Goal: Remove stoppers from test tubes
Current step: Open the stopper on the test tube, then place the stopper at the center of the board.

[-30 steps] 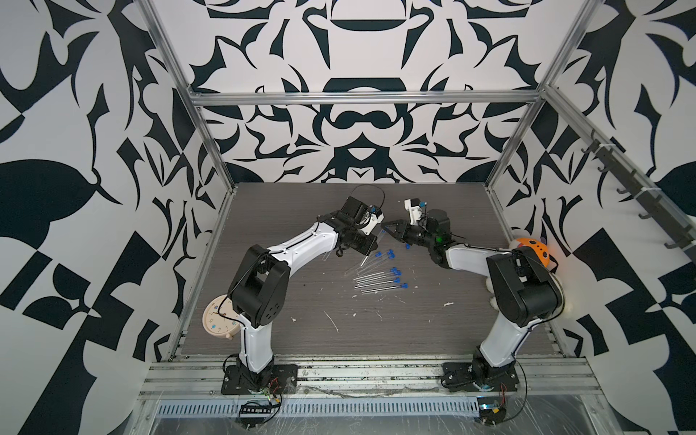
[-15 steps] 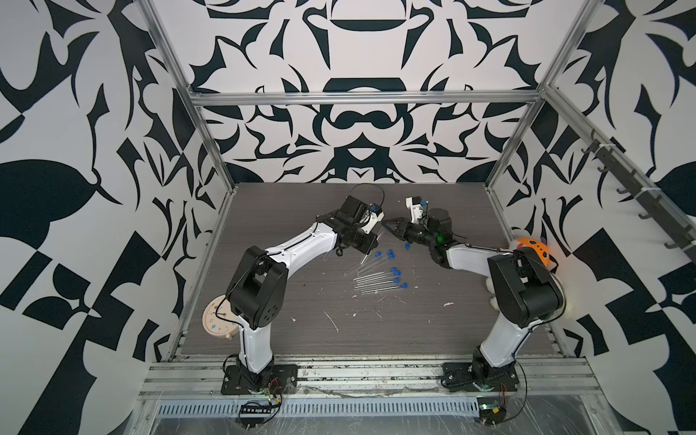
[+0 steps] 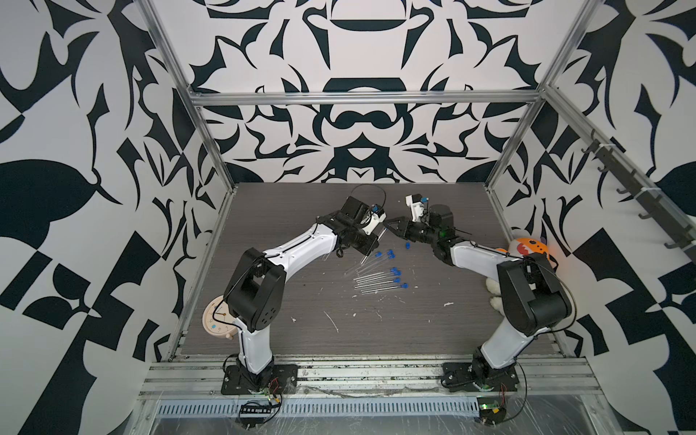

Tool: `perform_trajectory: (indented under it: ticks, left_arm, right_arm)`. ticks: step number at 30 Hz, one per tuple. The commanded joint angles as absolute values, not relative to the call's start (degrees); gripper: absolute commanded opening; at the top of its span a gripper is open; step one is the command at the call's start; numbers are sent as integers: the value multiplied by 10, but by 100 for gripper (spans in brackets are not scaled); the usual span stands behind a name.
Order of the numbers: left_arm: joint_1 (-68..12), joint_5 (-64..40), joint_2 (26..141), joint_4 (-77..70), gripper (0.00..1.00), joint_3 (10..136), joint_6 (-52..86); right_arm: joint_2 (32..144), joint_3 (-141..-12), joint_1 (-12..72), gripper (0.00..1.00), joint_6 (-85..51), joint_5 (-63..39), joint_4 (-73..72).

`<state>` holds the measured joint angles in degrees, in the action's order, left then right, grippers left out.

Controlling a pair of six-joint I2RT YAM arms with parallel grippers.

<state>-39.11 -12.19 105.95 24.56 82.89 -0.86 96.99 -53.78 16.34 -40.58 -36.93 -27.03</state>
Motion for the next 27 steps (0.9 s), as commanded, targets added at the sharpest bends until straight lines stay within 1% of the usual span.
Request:
perform_trajectory:
  ticks: [1,5,9,11,14,16,19,22,27]
  left_arm:
    - [-397,-112,1062,342,0,810,-17]
    - [-397,-103,1062,351,0,810,-25]
    - [-397,-100,1060,353,0,809,-27]
    - [-397,-98,1057,351,0,810,-27]
    - [-397,-88,1057,355,0,818,-27]
    - [-393,-57,1065,364,0,832,-26]
    - [-382,-35,1093,385,0,863,-29]
    - [-380,-1,1132,412,0,908,-31]
    - [-368,32,1174,413,0,952,-9]
  right_arm:
    - [935,-586,146,0,-354,-317,-290]
    - [923,-593,148,0,-321,-304,-257]
    - [928,-589,148,0,-359,-315,-302]
    - [933,-596,148,0,-363,-316,-295]
    - [928,-604,145,0,-342,-291,-222]
    - [923,-605,133,0,-326,-264,-147]
    - [931,-600,86,0,-322,-236,-32]
    - [941,-579,48,0,-310,-223,15]
    - [992,-588,41,0,-286,-205,46]
